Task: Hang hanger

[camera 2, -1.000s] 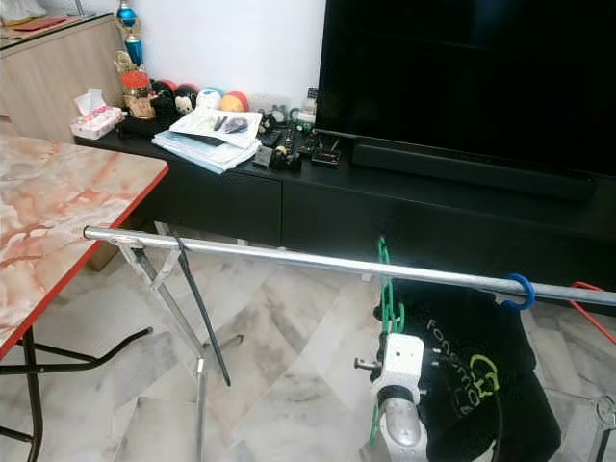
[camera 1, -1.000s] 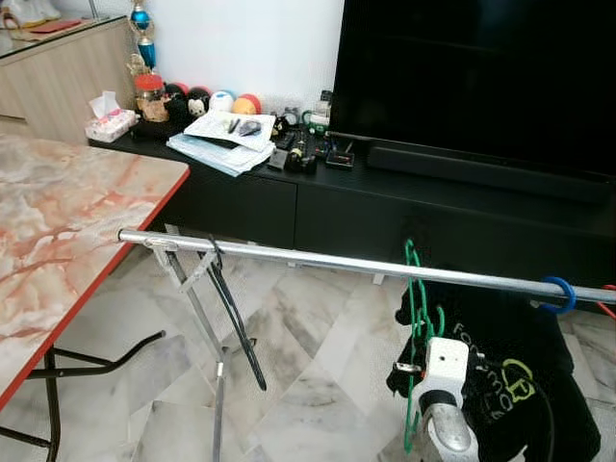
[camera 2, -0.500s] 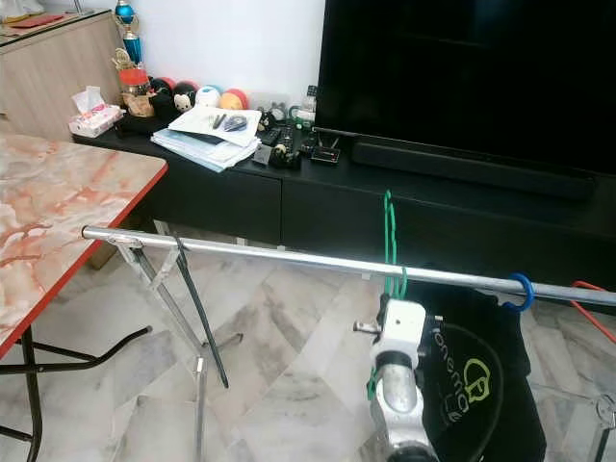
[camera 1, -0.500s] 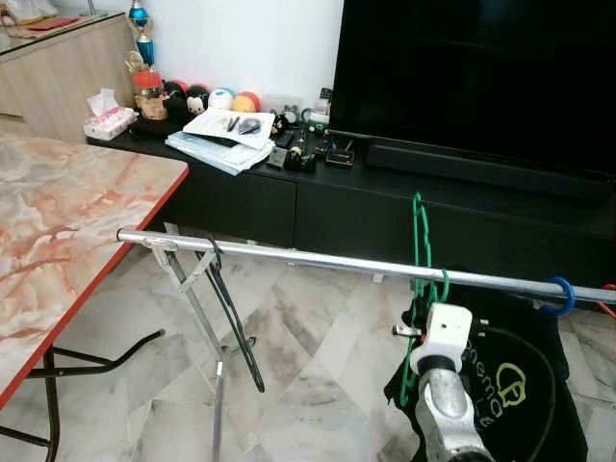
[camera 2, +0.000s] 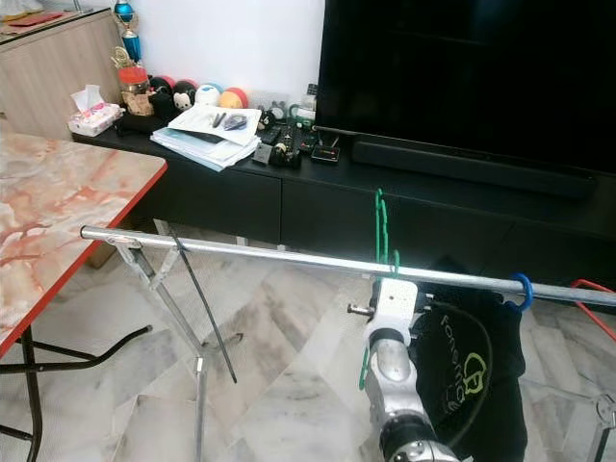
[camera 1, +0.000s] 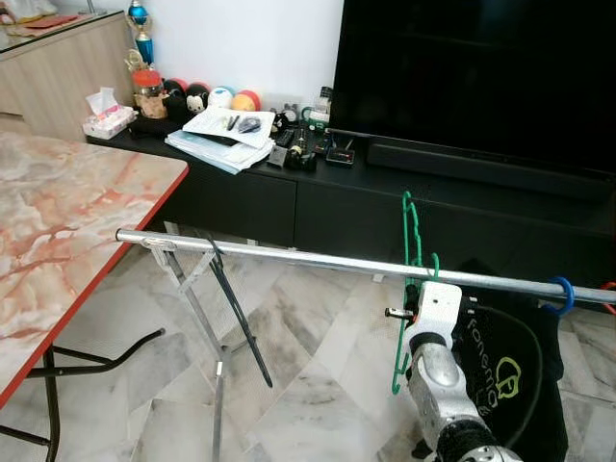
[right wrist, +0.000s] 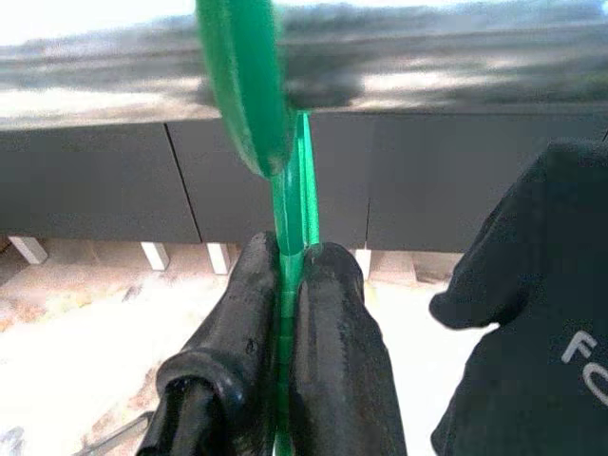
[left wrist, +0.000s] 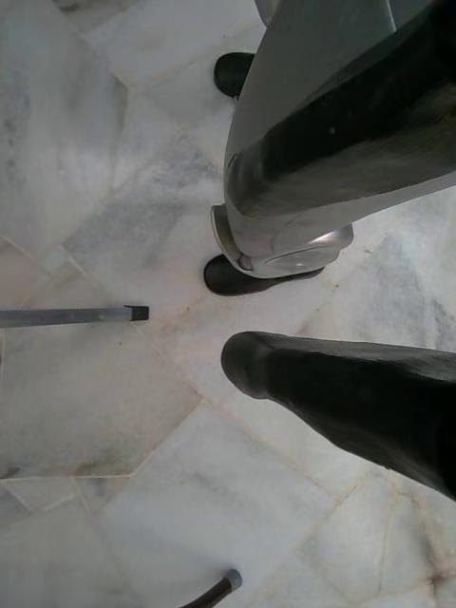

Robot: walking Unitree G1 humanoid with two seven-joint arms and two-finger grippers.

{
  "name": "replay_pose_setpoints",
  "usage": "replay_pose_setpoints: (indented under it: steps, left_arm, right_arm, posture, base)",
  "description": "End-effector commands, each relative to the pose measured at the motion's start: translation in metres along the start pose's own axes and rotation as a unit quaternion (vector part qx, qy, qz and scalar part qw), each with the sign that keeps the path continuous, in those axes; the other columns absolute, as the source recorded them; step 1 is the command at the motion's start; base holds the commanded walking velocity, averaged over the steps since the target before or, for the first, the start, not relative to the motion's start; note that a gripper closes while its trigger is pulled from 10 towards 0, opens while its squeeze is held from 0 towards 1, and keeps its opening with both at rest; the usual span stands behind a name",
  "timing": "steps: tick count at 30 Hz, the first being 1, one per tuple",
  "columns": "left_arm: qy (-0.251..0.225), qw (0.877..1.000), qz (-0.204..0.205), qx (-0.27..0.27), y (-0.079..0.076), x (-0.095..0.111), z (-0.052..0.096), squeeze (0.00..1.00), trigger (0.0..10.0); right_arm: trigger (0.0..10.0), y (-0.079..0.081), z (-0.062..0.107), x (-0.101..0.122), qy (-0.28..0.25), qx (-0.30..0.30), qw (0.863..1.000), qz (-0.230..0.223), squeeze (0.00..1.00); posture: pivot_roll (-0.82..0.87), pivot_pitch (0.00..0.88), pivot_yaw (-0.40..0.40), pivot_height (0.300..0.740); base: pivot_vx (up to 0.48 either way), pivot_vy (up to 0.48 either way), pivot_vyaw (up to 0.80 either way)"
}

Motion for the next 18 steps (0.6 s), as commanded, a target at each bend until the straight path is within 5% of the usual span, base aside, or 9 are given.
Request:
replay_pose_setpoints:
  steps: [1,9,17,18]
  left_arm:
    - [0.014,1.0,-0.004,-0.006,-0.003,-0.008,0.001,0.0,10.0]
    - [0.016,1.0,-0.005,-0.009,-0.004,-0.008,0.001,0.0,10.0]
    - [0.019,1.0,-0.006,-0.01,-0.003,-0.009,0.001,0.0,10.0]
    - [0.019,1.0,-0.006,-0.01,-0.003,-0.009,0.001,0.0,10.0]
  right_arm:
    - [10.0,-0.003,-0.002,-0.003,0.023,0.001,1.0,0.002,0.0]
    - [10.0,0.0,0.002,-0.024,0.087,0.02,0.996,0.013,0.0]
    - [10.0,0.0,0.002,-0.021,0.071,0.026,0.997,0.005,0.06]
    - [10.0,0.0,0.002,-0.021,0.07,0.026,0.997,0.005,0.82]
  posture:
    - [0.08,0.063,-0.044,0.74]
    - [0.09,0.063,-0.044,0.74]
    - [0.08,0.065,-0.043,0.74]
    - [0.08,0.065,-0.043,0.74]
  base:
    - [0.0,0.0,0.0]
    - [0.0,0.0,0.0]
    - [0.0,0.0,0.0]
    - [0.0,0.0,0.0]
Point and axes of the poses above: a point about 5 cm out from each wrist's last joint towards the gripper, its own z axis pointing back from the gripper into the wrist, its own x axis along the axis of the wrist's last joint, y = z × x, the point moved 2 cm from there along -z, pointing out of the wrist towards the gripper, and after that the axes turned 15 degrees about z, right-handed, at the moved point
